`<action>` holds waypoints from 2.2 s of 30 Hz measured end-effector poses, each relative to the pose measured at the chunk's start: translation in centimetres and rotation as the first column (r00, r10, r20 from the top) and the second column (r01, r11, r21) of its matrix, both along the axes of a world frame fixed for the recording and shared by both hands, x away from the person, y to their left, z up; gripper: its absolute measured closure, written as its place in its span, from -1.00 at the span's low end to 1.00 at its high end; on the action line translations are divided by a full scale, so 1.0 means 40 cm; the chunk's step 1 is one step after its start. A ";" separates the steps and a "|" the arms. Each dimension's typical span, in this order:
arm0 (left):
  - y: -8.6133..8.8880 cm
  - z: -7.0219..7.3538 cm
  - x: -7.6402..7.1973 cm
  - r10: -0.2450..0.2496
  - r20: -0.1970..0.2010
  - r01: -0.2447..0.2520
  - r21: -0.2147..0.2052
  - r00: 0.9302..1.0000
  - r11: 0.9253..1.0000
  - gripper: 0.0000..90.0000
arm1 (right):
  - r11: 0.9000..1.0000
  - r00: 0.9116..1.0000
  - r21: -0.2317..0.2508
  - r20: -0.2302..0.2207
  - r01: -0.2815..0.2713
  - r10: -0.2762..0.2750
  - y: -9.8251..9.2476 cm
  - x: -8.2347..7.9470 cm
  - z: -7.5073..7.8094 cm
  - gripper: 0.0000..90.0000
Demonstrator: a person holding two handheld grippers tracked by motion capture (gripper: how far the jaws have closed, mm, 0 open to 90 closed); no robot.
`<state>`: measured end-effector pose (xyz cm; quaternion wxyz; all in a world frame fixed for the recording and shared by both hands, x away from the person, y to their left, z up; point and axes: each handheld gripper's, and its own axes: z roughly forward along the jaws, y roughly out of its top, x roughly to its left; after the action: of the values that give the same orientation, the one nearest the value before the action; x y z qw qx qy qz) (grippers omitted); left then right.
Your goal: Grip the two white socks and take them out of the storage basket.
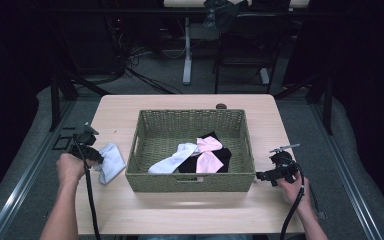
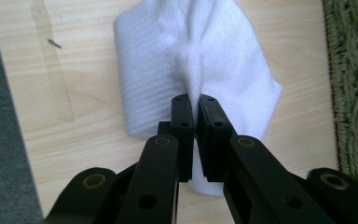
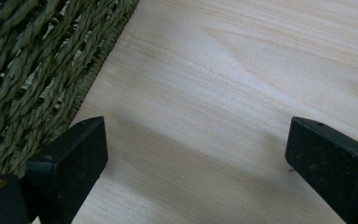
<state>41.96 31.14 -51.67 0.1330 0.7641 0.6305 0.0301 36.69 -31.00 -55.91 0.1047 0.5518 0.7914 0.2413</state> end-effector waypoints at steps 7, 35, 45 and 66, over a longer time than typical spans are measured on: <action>0.021 0.000 -0.036 0.042 0.020 -0.041 -0.063 0.999 0.997 -0.01 | 1.000 1.000 0.016 0.011 0.001 -0.001 0.003 0.000 0.003 -0.88; -0.051 0.284 -0.129 -0.019 0.272 0.043 -0.083 0.962 0.996 -1.00 | 1.000 1.000 0.030 -0.003 -0.008 0.008 0.012 0.012 0.001 -0.88; -0.140 0.380 -0.104 -0.102 0.314 0.120 -0.037 0.944 0.992 -1.00 | 0.999 1.000 0.031 0.001 -0.005 0.005 0.011 0.012 0.004 -0.88; -0.350 0.397 0.024 -0.305 0.248 0.294 0.081 0.920 0.952 -0.99 | 1.000 1.000 0.002 0.004 -0.005 0.005 0.000 0.013 0.005 -0.87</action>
<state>42.93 17.14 -35.77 0.2007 0.8437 0.4828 0.1214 37.21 -31.01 -55.69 0.1054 0.5495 0.7923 0.2435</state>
